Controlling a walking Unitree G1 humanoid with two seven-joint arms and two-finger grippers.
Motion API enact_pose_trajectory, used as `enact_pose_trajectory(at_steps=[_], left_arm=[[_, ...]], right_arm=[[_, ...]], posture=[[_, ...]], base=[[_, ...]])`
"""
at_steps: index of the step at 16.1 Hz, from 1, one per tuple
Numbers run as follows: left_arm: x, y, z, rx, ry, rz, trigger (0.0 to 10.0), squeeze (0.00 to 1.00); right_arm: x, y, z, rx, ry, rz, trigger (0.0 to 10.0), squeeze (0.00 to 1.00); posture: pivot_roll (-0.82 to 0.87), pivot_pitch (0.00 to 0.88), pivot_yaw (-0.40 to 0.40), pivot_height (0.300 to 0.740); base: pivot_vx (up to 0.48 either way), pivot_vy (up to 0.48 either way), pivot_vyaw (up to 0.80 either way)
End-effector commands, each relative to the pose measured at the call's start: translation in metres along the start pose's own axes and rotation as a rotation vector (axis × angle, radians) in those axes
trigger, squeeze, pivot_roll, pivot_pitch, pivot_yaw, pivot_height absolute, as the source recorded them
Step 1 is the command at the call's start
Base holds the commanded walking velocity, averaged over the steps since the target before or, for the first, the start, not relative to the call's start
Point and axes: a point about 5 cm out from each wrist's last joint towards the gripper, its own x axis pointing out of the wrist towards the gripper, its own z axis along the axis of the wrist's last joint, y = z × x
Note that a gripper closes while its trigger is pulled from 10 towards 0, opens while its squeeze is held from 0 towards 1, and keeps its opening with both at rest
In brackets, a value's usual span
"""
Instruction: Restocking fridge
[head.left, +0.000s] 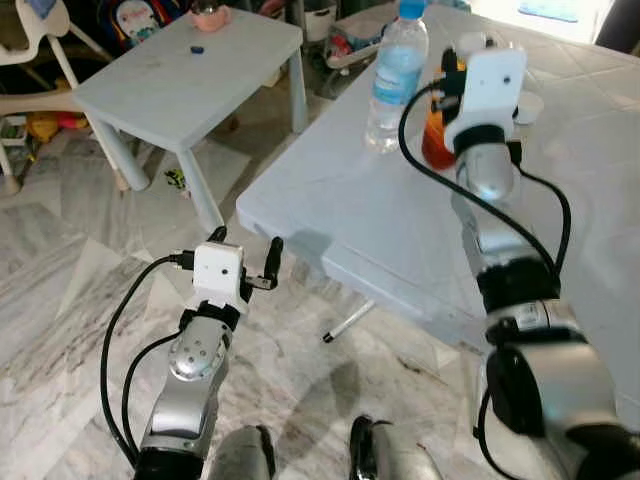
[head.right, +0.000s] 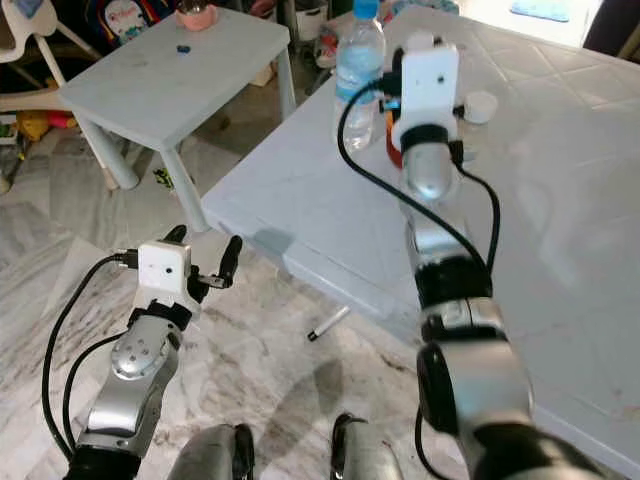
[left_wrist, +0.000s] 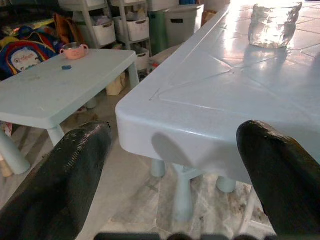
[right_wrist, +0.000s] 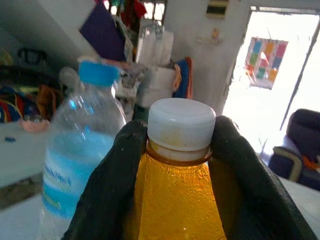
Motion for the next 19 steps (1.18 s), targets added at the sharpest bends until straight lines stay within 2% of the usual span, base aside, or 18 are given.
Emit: enact_pose_trajectory(at_steps=[1,5,6,8,11,12,14,15,16,19], left_arm=[[-0.001,0.002,-0.001,0.004,-0.001,0.011,10.0,0.00],[0.002,0.002,-0.004,0.001,-0.002,0.012,10.0,0.00],[0.005,0.001,-0.003,-0.002,-0.008,0.009,10.0,0.00],[0.008,-0.001,-0.003,-0.007,-0.012,0.004,10.0,0.00],[0.009,-0.005,-0.006,-0.016,-0.007,-0.004,10.0,0.00],[0.008,-0.007,-0.008,-0.020,-0.003,-0.007,10.0,0.00],[0.007,-0.008,-0.009,-0.023,0.001,-0.011,10.0,0.00],[0.006,-0.008,-0.010,-0.023,0.002,-0.012,10.0,0.00],[0.007,-0.008,-0.010,-0.023,0.003,-0.014,10.0,0.00],[0.008,-0.007,-0.009,-0.023,0.001,-0.014,10.0,0.00]], right_arm=[[-0.002,0.002,0.014,0.000,-0.043,0.009,10.0,0.00],[-0.010,0.006,0.030,0.131,0.011,0.001,10.0,0.00],[-0.015,0.006,0.035,0.189,0.033,0.016,10.0,0.00],[-0.022,0.007,0.038,0.229,0.045,0.049,10.0,0.00],[-0.041,0.004,0.027,0.214,0.122,0.068,10.0,0.00],[-0.053,-0.001,0.019,0.199,0.178,0.076,10.0,0.00],[-0.063,-0.005,0.012,0.176,0.214,0.086,10.0,0.00],[-0.066,-0.007,0.010,0.169,0.223,0.093,10.0,0.35],[-0.069,-0.008,0.009,0.154,0.226,0.108,10.0,1.00],[-0.070,-0.004,0.008,0.101,0.215,0.155,10.0,1.00]], posture=[[0.07,0.080,0.017,0.740],[0.05,0.065,0.023,0.740],[0.04,0.061,0.025,0.740],[0.02,0.058,0.026,0.740],[0.01,0.063,0.025,0.740],[0.01,0.068,0.025,0.740],[0.00,0.072,0.027,0.740],[0.00,0.075,0.029,0.740],[0.00,0.076,0.030,0.740],[0.00,0.079,0.029,0.740]], base=[[0.000,0.000,0.00],[0.000,0.000,0.00],[0.000,0.000,0.00],[0.000,0.000,0.00],[0.000,0.000,0.00],[0.000,0.000,0.00],[0.000,0.000,0.00],[0.000,0.000,0.00],[0.000,0.000,0.00],[0.000,0.000,0.00]])
